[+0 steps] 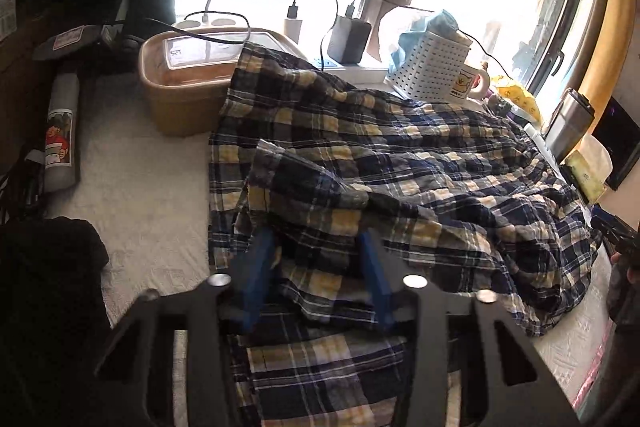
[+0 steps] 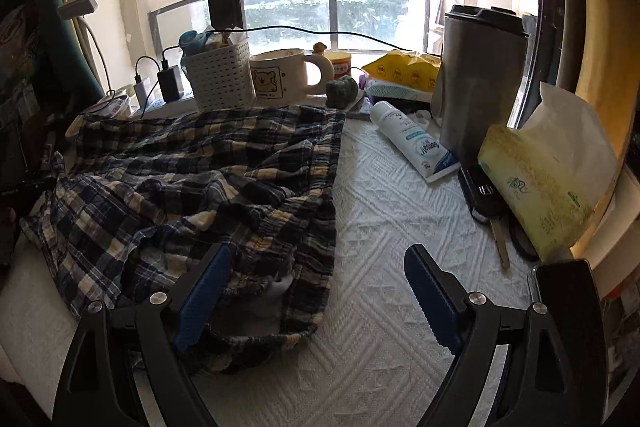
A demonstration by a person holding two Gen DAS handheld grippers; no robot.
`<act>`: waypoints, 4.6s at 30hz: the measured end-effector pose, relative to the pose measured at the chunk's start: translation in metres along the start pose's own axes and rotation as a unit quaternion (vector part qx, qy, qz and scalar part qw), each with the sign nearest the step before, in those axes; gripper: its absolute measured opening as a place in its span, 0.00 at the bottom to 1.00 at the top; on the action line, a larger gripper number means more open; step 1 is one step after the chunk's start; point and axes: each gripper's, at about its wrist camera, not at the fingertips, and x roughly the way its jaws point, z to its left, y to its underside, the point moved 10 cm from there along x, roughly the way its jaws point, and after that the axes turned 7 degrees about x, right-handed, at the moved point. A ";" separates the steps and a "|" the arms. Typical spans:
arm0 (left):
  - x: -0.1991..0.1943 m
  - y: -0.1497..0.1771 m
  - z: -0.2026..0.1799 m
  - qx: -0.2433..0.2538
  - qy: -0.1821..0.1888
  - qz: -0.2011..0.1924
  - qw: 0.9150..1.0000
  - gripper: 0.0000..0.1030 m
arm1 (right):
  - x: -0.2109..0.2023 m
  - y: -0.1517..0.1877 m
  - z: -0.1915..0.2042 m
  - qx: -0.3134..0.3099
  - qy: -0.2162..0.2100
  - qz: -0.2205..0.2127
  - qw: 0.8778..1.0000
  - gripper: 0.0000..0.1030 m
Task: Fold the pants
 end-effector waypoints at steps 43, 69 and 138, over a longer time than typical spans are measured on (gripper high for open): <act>-0.002 0.009 0.021 0.000 -0.041 0.011 0.999 0.62 | -0.011 0.011 0.021 -0.052 -0.011 -0.001 0.999 0.09; -0.065 0.006 -0.022 0.018 -0.002 -0.056 0.998 0.08 | -0.005 0.015 0.017 -0.034 -0.028 0.004 0.999 0.09; -0.134 0.209 -0.100 0.136 -0.084 -0.012 0.987 0.75 | -0.114 0.106 -0.047 -0.072 0.101 -0.003 0.992 0.74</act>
